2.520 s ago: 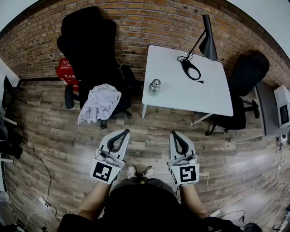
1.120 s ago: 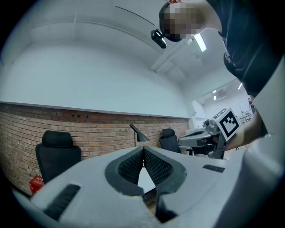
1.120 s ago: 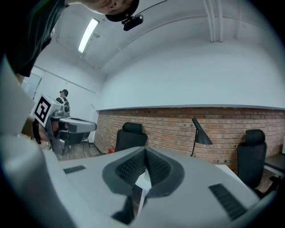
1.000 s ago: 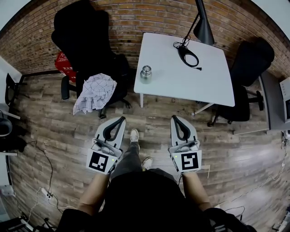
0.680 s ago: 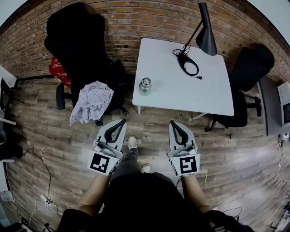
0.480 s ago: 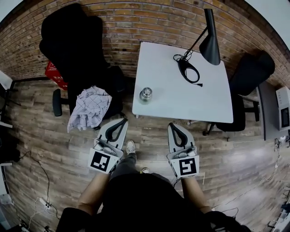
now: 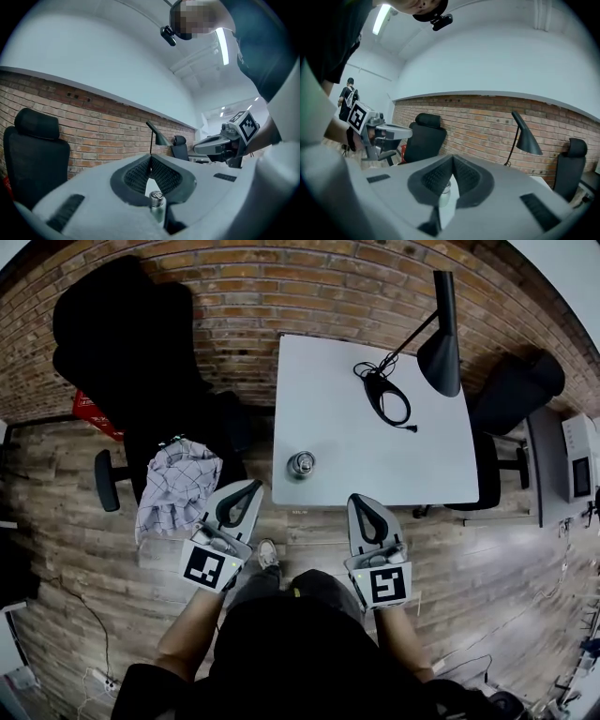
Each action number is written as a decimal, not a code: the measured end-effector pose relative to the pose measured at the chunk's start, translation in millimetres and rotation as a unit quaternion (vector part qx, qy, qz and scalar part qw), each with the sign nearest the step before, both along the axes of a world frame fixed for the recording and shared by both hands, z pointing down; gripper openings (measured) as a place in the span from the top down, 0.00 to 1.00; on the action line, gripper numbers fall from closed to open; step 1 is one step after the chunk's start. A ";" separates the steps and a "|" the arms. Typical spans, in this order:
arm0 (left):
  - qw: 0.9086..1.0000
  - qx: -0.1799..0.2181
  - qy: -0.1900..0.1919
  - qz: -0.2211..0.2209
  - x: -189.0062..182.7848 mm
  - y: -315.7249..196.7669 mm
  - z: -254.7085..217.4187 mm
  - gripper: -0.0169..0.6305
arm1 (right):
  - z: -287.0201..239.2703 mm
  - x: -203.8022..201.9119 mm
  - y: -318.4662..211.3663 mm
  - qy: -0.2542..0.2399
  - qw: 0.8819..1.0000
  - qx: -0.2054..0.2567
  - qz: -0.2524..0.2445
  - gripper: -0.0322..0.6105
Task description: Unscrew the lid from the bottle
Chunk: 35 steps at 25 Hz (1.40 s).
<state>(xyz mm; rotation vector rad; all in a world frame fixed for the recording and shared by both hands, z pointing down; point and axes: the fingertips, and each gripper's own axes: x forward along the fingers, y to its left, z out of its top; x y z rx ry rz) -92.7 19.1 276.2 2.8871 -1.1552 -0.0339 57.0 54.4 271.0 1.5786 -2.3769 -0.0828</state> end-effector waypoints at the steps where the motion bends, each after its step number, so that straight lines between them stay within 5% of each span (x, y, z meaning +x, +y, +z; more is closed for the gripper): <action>1: 1.000 0.000 0.000 0.005 3.0 -5.0 1.0 0.94 | 2.8 2.6 -2.9 0.001 1.000 -0.005 0.004 0.93; 7: 1.000 -0.017 -0.001 0.017 25.5 -29.2 7.3 0.94 | 11.6 18.5 -27.6 -0.002 1.000 -0.021 0.011 0.93; 20: 0.999 -0.026 -0.033 -0.032 48.3 -56.0 9.2 0.94 | 35.1 30.9 -70.2 -0.013 0.996 -0.044 -0.070 0.93; 35: 0.996 -0.070 -0.048 -0.019 55.9 -57.5 76.2 0.94 | 110.7 16.5 -83.5 0.003 0.990 -0.091 -0.109 0.93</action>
